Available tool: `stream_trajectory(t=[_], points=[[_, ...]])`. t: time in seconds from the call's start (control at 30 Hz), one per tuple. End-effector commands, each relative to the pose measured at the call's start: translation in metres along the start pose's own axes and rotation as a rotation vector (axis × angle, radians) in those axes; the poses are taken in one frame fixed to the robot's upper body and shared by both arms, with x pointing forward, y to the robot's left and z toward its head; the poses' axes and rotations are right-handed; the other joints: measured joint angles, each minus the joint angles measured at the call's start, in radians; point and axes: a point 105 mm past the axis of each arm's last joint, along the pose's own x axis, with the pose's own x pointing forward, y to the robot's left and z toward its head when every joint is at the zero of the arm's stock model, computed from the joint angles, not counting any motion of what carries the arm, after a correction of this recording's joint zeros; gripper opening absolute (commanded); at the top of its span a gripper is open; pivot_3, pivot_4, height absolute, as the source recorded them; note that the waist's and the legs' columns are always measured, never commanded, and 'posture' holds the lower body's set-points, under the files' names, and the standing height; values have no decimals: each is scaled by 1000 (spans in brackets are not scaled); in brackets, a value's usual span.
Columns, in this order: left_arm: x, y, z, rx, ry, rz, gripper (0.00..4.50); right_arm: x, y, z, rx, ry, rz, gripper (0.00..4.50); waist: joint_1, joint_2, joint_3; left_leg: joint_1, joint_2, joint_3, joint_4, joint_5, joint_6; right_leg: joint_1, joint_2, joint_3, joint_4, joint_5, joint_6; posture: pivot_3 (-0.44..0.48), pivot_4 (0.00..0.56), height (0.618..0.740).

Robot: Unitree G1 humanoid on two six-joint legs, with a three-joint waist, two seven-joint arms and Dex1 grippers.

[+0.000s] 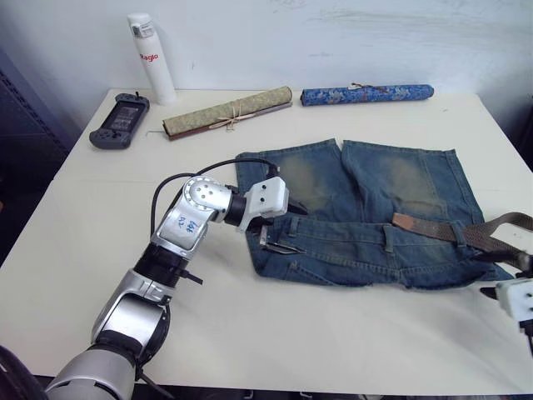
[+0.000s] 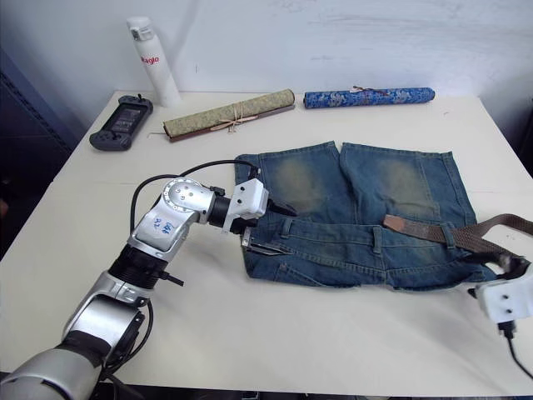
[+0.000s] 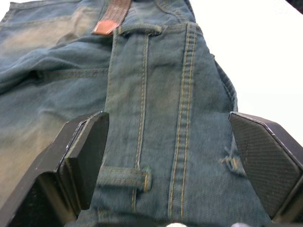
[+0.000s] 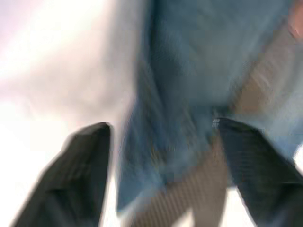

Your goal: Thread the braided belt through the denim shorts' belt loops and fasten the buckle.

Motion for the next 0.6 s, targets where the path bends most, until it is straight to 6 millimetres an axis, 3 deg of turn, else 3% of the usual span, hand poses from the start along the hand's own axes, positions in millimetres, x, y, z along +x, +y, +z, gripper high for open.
stream_trajectory(t=[0.03,0.13,0.17,0.27,0.37,0.4,0.47,0.6], points=[[-1,6,9,49,-11,3,4500,-25,-25,-2,-1,18,-60,4444,0,0,0,0,0,0,0,0,0,0,0,0,0,0,0,0,150,686],[0,7,9,52,-13,6,4500,-35,-36,-1,43,15,-79,4444,-1,-1,0,1,1,0,0,0,0,1,0,0,-1,0,-1,0,150,686],[2,9,8,38,-1,24,4500,-36,-45,-3,177,16,-132,4444,0,-1,0,1,1,0,0,0,0,1,0,0,-1,0,-1,0,150,686],[6,14,7,30,9,64,4500,-28,-70,16,775,-198,-358,4444,3,-2,1,1,1,-1,0,0,0,1,0,0,-1,0,-1,0,150,686],[6,12,11,33,-5,62,4500,-25,-79,37,1224,-370,-495,4444,6,-2,1,0,1,-6,0,-2,0,3,0,-2,-3,0,-1,0,150,686],[6,11,12,34,-6,62,4500,-25,-79,41,1350,-399,-555,4444,8,-1,1,-1,2,-8,1,-2,-1,3,0,-3,-3,0,-1,0,150,686],[2,14,8,11,17,93,4500,-17,-72,46,1764,-492,-654,4444,12,-2,1,-3,1,-9,1,-2,-1,1,0,-3,-3,0,-1,0,150,686],[-1,19,3,2,41,139,4500,5,-60,72,2280,-690,-580,4444,19,-2,1,-5,0,-11,2,-2,-1,2,0,-3,-4,0,-1,0,150,686]])
